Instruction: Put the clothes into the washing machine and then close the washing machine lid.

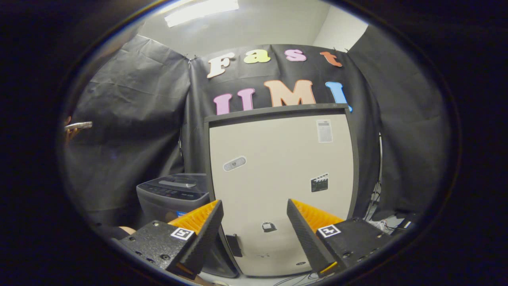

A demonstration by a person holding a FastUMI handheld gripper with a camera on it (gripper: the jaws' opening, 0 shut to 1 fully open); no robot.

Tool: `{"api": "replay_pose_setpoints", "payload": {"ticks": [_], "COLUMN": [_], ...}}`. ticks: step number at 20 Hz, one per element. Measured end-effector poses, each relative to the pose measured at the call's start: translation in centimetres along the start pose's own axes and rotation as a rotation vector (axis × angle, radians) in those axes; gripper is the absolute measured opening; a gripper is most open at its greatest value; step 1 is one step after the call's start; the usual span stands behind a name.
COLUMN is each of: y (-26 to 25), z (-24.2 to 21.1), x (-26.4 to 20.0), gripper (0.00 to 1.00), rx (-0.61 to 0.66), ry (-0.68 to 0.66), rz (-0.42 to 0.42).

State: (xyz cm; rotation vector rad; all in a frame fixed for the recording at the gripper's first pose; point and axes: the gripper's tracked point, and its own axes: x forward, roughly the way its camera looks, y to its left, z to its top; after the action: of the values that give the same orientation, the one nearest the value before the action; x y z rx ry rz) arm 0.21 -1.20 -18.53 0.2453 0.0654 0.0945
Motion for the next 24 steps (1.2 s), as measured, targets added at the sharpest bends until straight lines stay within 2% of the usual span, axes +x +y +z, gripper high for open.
{"api": "replay_pose_setpoints", "payload": {"ticks": [10, 24], "y": [-1.2, -2.4], "z": [0.7, 0.3], "x": [-1.5, -1.0], "gripper": [0.98, 0.97], "rx": [0.008, 0.012], "ry": [-0.011, -0.004], "rz": [-0.077, -0.106]}}
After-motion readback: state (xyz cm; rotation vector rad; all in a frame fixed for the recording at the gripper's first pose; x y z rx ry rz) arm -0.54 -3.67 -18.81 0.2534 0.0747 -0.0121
